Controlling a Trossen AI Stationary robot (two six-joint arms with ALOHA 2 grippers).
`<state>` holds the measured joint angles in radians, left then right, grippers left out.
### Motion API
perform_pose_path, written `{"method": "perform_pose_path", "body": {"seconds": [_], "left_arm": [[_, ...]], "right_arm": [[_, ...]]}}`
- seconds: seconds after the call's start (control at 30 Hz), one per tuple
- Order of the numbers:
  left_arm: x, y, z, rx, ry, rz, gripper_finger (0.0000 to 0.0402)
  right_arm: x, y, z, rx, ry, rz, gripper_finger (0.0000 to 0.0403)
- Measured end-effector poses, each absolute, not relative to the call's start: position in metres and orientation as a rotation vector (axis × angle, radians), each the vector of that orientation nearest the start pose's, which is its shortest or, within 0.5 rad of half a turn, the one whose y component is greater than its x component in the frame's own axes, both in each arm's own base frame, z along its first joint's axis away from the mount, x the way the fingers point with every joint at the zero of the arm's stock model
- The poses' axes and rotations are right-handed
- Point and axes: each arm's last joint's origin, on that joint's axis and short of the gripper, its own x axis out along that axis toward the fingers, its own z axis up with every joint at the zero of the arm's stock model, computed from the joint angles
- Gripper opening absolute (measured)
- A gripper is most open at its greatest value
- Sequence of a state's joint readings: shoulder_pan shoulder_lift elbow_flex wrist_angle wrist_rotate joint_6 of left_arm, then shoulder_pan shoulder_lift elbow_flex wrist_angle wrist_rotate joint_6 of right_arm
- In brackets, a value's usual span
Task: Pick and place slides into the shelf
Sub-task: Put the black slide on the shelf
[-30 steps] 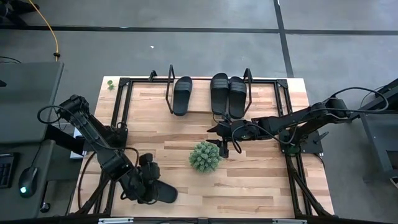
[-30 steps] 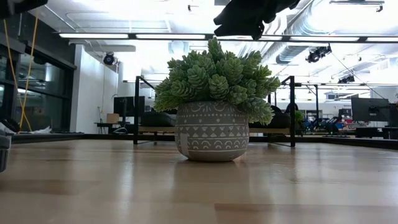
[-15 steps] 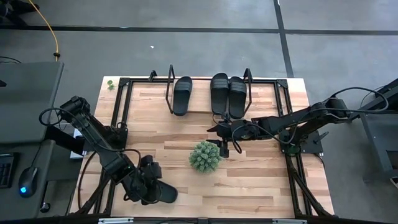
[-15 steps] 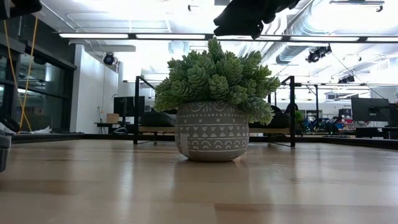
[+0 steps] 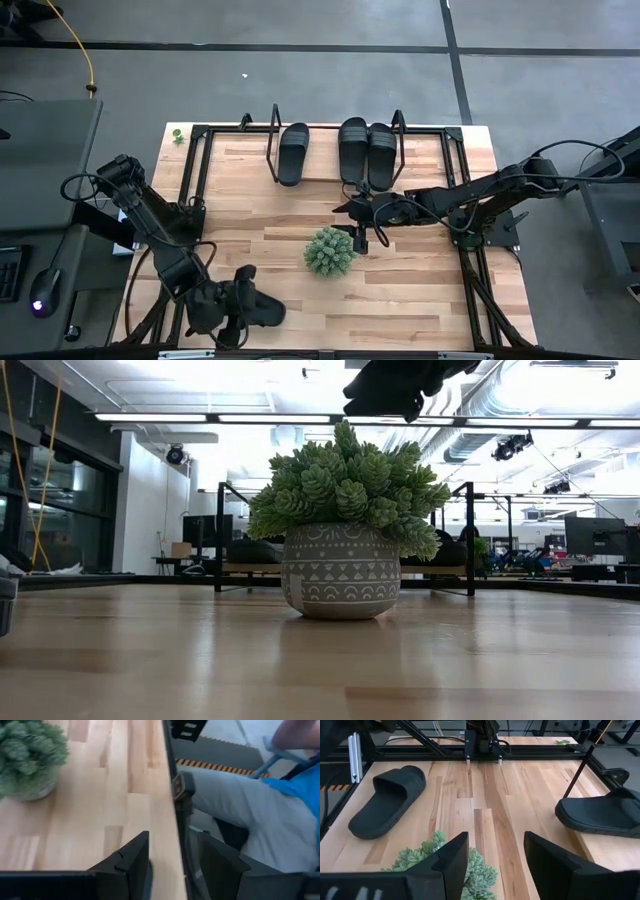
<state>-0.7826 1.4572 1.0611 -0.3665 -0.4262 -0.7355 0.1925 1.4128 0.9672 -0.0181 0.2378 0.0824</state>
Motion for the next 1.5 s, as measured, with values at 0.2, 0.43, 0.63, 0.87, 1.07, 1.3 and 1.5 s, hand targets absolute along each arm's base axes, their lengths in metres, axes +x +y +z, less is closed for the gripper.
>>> {"method": "perform_pose_path", "body": {"seconds": [0.2,0.43,0.63,0.87,1.07,1.3,1.5], "left_arm": [[0.228,-0.211,0.263,-0.343,0.744,-0.166,0.0152],[0.237,-0.211,0.292,-0.331,0.654,-0.104,0.015],[0.247,-0.22,0.292,-0.255,0.818,0.06,0.015],[0.256,-0.228,0.292,-0.217,1.038,0.35,0.015],[0.261,-0.229,0.288,-0.145,1.128,0.48,0.015],[0.27,-0.225,0.277,-0.146,1.185,0.546,0.015],[0.27,-0.225,0.269,-0.2,1.312,0.558,0.015]], "right_arm": [[0.307,0.053,0.27,-0.011,0.451,-0.063,0.0183],[0.307,0.053,0.27,-0.011,0.451,-0.063,0.0183],[0.306,0.053,0.269,-0.024,0.46,-0.06,0.0183],[0.306,0.053,0.269,-0.021,0.461,-0.061,0.0183],[0.306,0.053,0.268,-0.01,0.475,-0.065,0.0183],[0.305,0.053,0.267,-0.011,0.486,-0.066,0.0183],[0.305,0.053,0.268,-0.01,0.48,-0.066,0.0183]]}}
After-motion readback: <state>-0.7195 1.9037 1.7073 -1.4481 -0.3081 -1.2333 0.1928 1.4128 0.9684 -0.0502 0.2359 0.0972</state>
